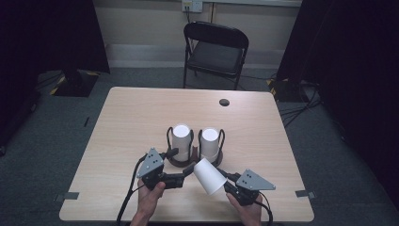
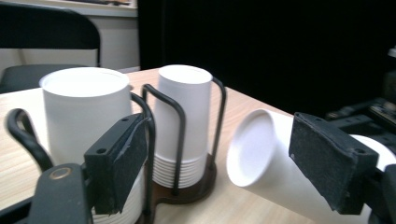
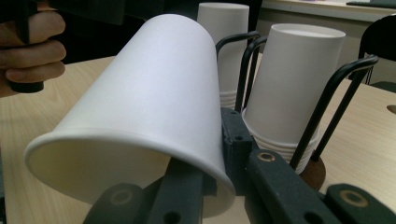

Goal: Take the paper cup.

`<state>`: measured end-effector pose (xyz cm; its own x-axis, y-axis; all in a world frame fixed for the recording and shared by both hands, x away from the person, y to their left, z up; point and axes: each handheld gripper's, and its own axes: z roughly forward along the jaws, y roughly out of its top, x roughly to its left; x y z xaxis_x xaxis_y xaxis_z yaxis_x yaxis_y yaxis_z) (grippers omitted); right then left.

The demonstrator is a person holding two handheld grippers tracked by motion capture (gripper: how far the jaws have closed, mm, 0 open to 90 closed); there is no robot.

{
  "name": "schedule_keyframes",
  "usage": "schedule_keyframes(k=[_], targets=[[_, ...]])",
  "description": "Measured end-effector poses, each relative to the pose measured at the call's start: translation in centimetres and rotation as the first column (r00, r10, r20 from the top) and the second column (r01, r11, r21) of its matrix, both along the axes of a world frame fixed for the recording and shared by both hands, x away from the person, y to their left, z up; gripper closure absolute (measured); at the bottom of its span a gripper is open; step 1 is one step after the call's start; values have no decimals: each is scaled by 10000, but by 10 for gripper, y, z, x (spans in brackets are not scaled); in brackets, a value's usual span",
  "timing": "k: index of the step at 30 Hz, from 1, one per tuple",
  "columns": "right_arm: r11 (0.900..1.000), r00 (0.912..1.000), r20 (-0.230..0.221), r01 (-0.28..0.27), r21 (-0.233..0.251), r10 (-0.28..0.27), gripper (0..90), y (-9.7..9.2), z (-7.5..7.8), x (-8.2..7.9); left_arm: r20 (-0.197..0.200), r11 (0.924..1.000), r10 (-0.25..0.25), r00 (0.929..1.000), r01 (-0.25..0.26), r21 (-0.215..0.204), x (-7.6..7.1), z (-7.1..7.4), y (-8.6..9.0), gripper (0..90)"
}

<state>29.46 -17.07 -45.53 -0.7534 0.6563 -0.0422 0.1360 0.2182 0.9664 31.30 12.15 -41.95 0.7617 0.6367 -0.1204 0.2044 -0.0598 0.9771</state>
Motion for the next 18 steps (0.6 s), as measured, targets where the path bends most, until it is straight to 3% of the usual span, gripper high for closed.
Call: schedule_keyframes(k=[4, 6, 8, 9, 10, 14, 17, 18], targets=[[9998, 9999, -159, -3, -200, 0, 866, 0, 0, 1, 37, 9994, -222, 9997, 221, 274, 0, -5, 1, 180], [9998, 9998, -194, 6, -219, -11, 866, 0, 0, 1, 248, 9988, -161, 9996, 149, 476, -1, -7, 1, 168], [9990, 9994, -343, 32, -442, -47, 867, -1, 1, 2, 621, 9939, 179, 9979, -245, 1077, -3, -10, 0, 168], [9990, 9994, -343, 32, -442, -47, 867, -1, 1, 2, 621, 9939, 179, 9979, -245, 1077, -3, -10, 0, 168], [9985, 9988, -478, 22, -551, -48, 867, -2, 2, 4, 726, 9890, 140, 9973, -245, 1458, -4, -11, -1, 168], [9968, 9973, -727, -28, -794, -30, 867, -3, 3, 7, 979, 9752, 46, 9952, -262, 2199, -8, -13, -7, 184], [9956, 9960, -890, -39, -934, -44, 867, -4, 5, 9, 961, 9723, 18, 9954, -242, 2327, -9, -14, -10, 185], [9948, 9951, -986, -31, -1016, -70, 867, -5, 6, 10, 938, 9678, 29, 9956, -264, 2504, -10, -15, -13, 185]])
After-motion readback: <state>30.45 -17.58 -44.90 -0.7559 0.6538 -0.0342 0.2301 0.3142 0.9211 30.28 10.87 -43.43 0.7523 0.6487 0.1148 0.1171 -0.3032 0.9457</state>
